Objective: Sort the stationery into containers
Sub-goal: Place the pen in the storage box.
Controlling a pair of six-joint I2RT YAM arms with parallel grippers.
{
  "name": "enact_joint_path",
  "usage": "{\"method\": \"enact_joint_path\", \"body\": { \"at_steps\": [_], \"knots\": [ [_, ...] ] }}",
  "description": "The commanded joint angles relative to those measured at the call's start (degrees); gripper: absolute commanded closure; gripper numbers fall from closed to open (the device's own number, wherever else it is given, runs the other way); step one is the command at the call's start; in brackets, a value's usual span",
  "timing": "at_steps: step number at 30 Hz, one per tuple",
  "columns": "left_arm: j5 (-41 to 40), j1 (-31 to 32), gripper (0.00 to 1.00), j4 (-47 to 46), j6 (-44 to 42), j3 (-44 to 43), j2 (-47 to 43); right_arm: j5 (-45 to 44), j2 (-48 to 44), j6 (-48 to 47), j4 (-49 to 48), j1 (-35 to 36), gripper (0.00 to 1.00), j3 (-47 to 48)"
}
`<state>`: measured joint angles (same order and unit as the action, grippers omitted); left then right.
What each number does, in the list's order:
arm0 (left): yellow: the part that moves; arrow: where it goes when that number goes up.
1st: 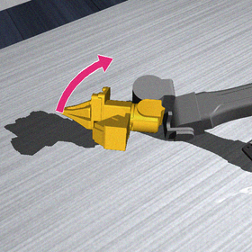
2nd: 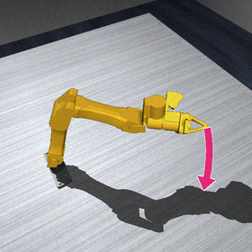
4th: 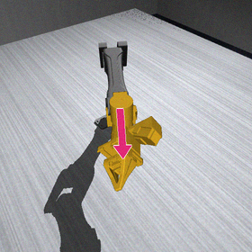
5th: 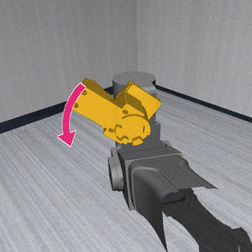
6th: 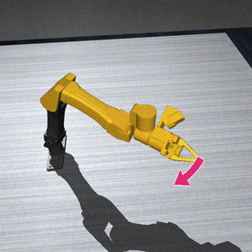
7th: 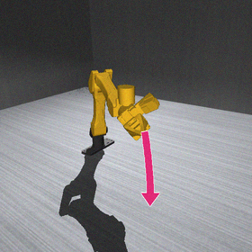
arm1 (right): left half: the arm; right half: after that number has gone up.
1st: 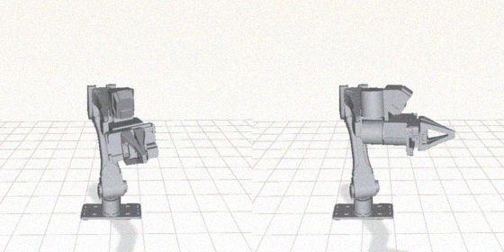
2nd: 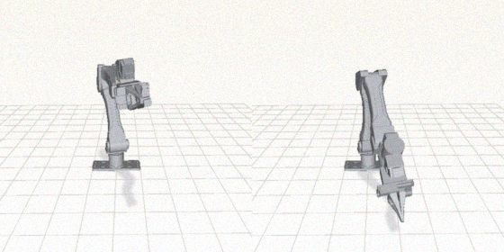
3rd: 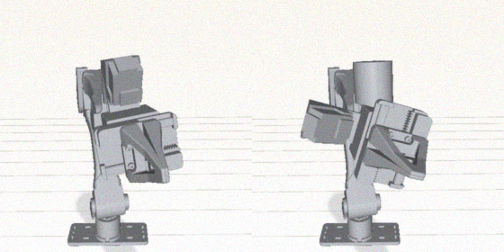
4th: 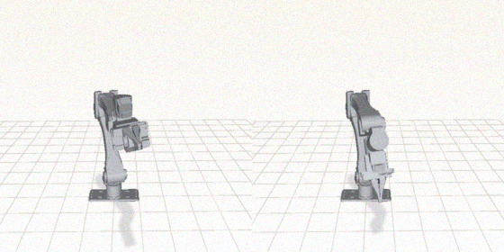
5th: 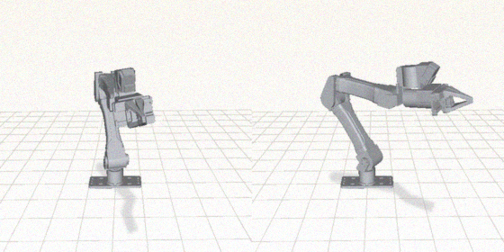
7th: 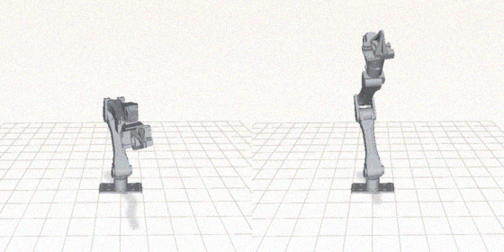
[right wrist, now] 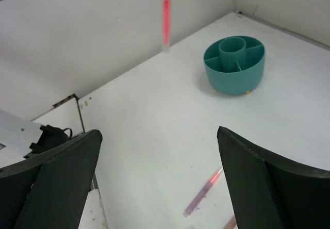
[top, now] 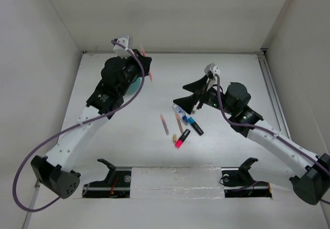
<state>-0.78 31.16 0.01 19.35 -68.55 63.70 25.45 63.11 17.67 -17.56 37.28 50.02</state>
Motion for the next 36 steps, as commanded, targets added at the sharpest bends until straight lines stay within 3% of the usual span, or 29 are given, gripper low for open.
{"method": "enact_joint_path", "body": {
  "at_steps": [1,3,5,10,14,20,24,36],
  "knots": [
    [-16.87,0.04,1.00,-6.23,-0.98,-6.58,5.98,-7.61,-4.30,-5.28,8.42,0.78,0.00,-0.88],
    [-22.31,-0.56,1.00,-9.75,-4.23,-8.34,11.06,-7.00,-6.77,-5.81,11.14,1.30,0.00,-0.89],
    [-22.87,-2.93,1.00,-13.19,-5.81,-9.84,14.50,-7.00,-9.65,-6.42,12.72,1.92,0.00,-2.20],
    [-16.64,-14.43,1.00,-18.63,-7.14,-12.74,24.96,-6.47,-15.73,-6.42,15.88,3.15,0.00,-5.19],
    [-14.69,-19.20,1.00,-29.09,-8.36,-10.99,29.71,-6.47,-18.73,-7.56,17.56,3.68,0.00,-5.81],
    [-18.73,-19.91,1.00,-34.82,-13.72,-13.45,38.50,-6.99,-19.43,-9.23,18.88,4.20,0.00,-6.34],
    [-19.61,-21.22,1.00,-34.55,-12.51,-15.21,39.83,-7.00,-18.91,-9.23,18.88,4.21,0.00,-7.66],
    [-21.01,-21.75,1.00,-41.40,-10.75,-4.23,37.99,-7.00,-20.74,-9.23,18.35,4.21,0.00,-11.69]
  ]
}}
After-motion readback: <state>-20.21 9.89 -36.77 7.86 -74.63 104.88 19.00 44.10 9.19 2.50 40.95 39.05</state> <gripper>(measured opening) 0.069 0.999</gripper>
